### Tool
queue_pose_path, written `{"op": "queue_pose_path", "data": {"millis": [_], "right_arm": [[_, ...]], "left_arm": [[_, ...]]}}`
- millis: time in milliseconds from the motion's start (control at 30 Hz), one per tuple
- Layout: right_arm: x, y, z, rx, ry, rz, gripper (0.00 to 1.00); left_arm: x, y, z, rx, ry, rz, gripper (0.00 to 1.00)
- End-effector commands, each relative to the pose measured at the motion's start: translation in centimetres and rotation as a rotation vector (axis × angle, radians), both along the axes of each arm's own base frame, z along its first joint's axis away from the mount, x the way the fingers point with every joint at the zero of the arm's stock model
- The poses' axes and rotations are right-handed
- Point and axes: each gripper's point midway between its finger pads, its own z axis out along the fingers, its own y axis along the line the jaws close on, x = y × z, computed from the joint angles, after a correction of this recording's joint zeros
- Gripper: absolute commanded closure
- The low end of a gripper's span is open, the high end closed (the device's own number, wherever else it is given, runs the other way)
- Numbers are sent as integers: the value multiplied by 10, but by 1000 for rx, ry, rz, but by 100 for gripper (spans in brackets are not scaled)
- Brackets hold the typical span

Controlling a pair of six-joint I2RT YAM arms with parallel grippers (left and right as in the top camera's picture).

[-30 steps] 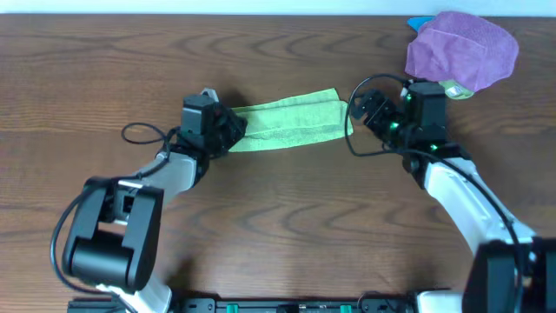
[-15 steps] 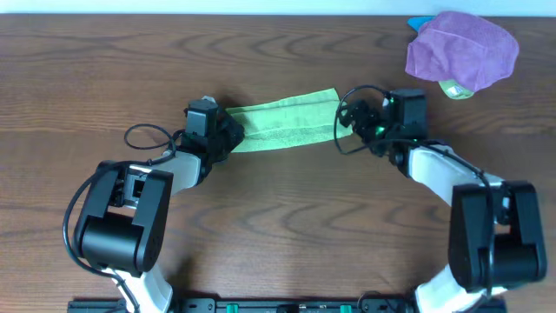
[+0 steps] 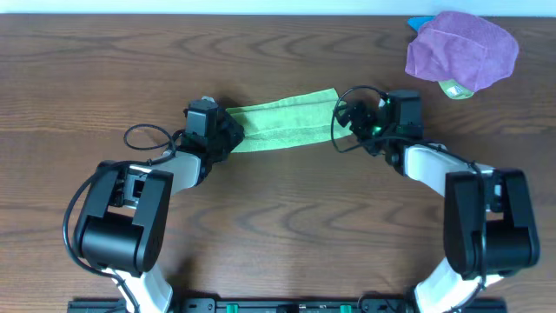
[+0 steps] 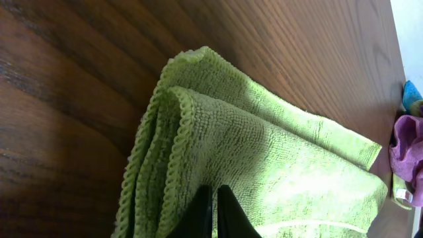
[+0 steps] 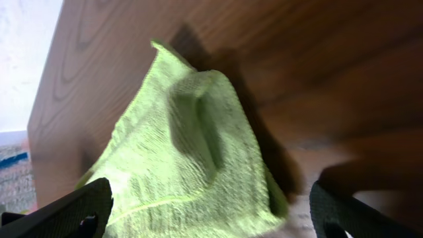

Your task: Fold the cloth

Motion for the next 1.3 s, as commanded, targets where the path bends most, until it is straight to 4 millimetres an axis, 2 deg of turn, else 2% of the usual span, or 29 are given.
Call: {"op": "queue_pose_path", "data": {"millis": [0,167,333,400,433,567,667,800,1133,1267], "right_arm": [[-6,15,-21,18,54,18,7],[-4,24,-35,27,56,26,20],[-4,18,-48,-4,69,3,39],[4,16,-43,-23,21,7,51],[11,16,-36,-36,-30,16,61],[27,17,-20,-53,-144,27,83],[31,17,-16,-79,-183,41,99],[30,25,-14,-124,-228,115,99],[27,80,6,-190,-340,329,99],[25,88,23,-252,-361,394,99]], "left_arm": [[5,1,1,11,-7,11,94],[5,1,1,10,-8,11,94],[5,0,1,6,-6,6,94],[5,0,1,5,-6,5,94],[4,-1,1,3,-5,2,94],[3,-4,2,-10,-2,-11,94],[3,-5,2,-15,-1,-16,94],[2,-5,2,-20,-1,-20,94],[4,-8,9,-69,-7,-50,94],[13,8,17,-107,-18,-46,94]]}}
